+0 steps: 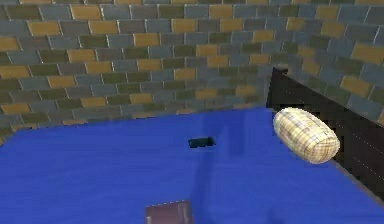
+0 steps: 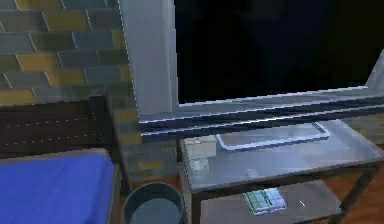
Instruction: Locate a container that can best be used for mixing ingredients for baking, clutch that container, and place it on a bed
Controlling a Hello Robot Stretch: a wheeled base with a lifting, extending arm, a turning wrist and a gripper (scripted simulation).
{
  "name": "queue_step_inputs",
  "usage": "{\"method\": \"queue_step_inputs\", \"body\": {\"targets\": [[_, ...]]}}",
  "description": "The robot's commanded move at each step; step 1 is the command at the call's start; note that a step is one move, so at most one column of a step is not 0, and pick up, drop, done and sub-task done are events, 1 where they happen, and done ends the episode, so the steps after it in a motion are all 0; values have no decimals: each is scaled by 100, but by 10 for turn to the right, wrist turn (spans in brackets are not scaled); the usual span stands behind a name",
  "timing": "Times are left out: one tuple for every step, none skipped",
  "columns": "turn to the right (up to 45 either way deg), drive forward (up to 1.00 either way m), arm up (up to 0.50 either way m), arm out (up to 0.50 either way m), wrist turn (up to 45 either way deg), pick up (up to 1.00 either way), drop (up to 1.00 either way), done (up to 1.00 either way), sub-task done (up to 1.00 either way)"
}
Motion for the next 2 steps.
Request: {"method": "queue_step_inputs", "body": {"targets": [[450,0,0,0,0,0,0,0,0],[240,0,0,0,0,0,0,0,0]]}}
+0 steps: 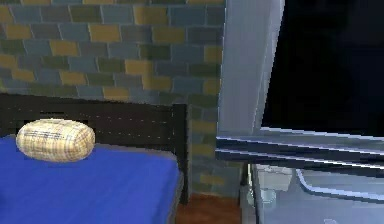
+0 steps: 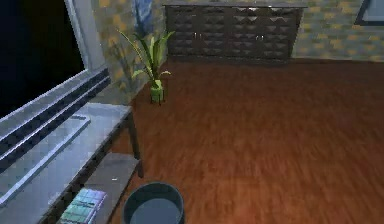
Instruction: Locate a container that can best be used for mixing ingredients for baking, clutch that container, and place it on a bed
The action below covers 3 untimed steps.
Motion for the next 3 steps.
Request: {"method": "queue_step_inputs", "body": {"targets": [[-450,0,0,0,0,0,0,0,0],[-450,0,0,0,0,0,0,0,0],[-450,0,0,0,0,0,0,0,0]]}}
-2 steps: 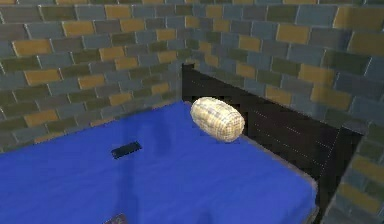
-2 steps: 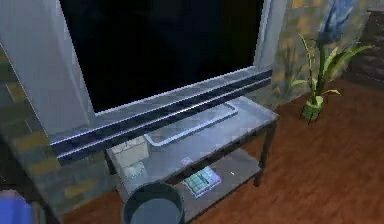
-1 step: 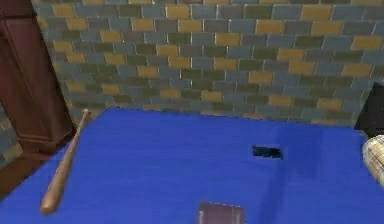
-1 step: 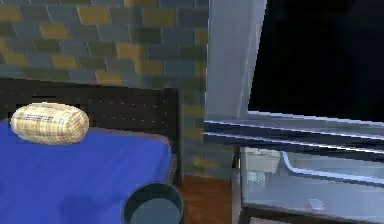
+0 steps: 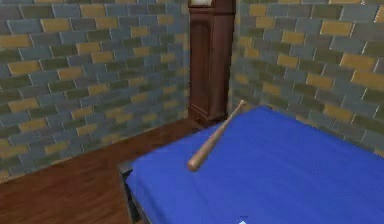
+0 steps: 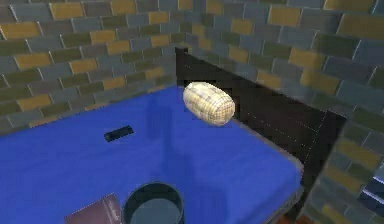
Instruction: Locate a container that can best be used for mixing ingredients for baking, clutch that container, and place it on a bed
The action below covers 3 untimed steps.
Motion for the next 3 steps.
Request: {"method": "queue_step_inputs", "body": {"targets": [[-270,0,0,0,0,0,0,0,0],[0,0,0,50,0,0,0,0,0],[0,0,0,0,60,0,0,0,0]]}}
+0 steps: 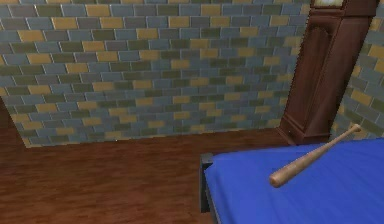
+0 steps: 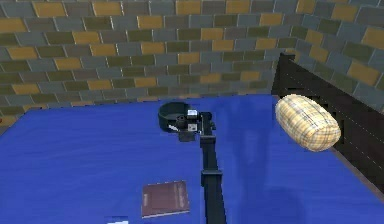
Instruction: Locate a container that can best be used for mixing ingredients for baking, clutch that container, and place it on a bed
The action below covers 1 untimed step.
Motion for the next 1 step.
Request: {"method": "queue_step_inputs", "body": {"targets": [[0,0,-32,0,0,0,0,0,0]]}}
